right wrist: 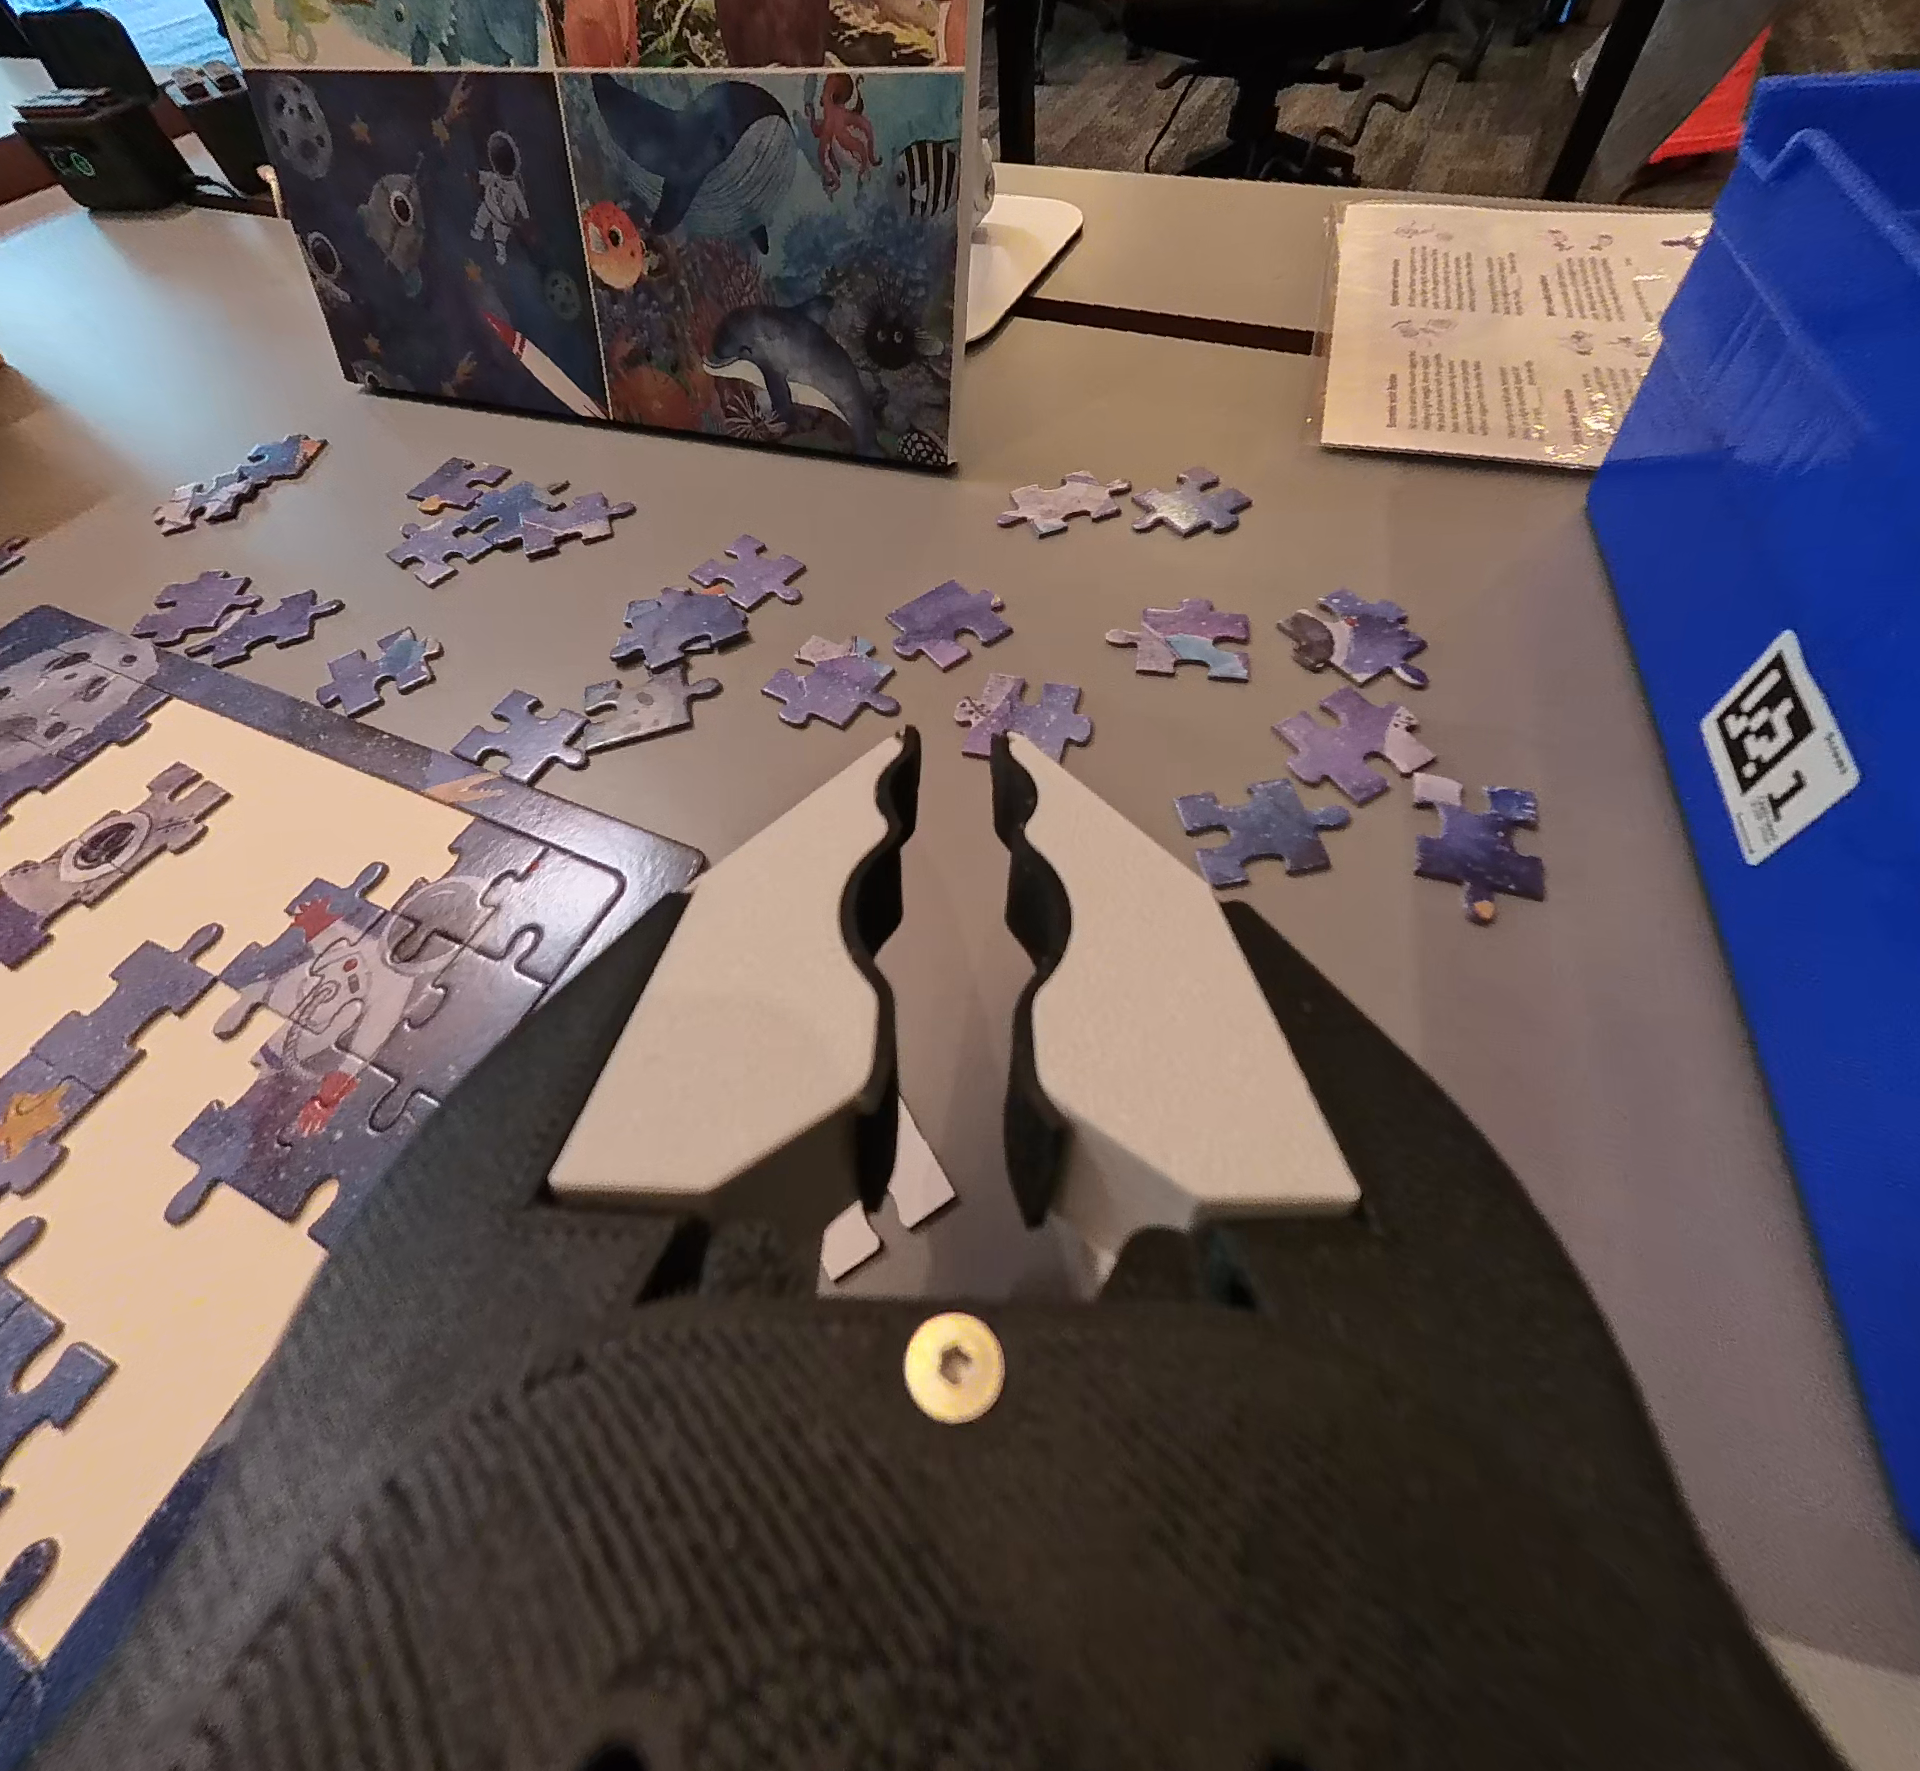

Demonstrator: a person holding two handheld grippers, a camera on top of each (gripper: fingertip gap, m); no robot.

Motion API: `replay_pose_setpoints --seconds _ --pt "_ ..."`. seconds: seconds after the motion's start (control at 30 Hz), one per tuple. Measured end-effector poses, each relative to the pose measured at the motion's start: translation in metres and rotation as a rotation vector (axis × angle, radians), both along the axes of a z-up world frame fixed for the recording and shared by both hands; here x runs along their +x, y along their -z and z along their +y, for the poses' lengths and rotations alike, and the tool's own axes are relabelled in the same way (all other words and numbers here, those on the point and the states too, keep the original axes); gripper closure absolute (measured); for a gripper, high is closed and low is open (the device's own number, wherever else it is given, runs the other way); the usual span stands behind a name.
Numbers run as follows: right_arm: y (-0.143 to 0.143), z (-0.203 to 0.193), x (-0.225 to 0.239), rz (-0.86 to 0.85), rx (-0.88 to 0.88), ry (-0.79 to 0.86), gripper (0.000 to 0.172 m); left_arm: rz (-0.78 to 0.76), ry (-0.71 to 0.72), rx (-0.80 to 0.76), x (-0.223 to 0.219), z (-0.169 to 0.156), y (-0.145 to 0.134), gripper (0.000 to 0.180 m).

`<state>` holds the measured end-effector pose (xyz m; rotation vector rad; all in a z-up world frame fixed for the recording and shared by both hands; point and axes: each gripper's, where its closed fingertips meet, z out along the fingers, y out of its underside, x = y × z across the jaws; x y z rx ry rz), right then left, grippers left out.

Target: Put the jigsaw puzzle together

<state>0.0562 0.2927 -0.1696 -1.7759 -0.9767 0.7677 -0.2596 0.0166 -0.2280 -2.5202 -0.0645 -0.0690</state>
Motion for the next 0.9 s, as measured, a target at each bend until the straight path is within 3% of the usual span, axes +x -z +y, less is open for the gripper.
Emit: replay_pose_setpoints --seconds 0.3,0.5,0.9 --pt "-0.001 0.000 0.000 0.006 0.005 0.002 0.160 -0.020 0.024 -0.001 0.004 0.000 -0.001 0.167" --pt "-0.002 0.000 0.001 0.016 0.006 0.002 0.160 -0.005 0.049 0.027 0.011 0.000 -0.016 0.168" --pt "-0.006 -0.001 0.002 0.031 0.024 0.003 0.162 -0.082 0.256 0.100 0.071 0.002 -0.053 0.169"
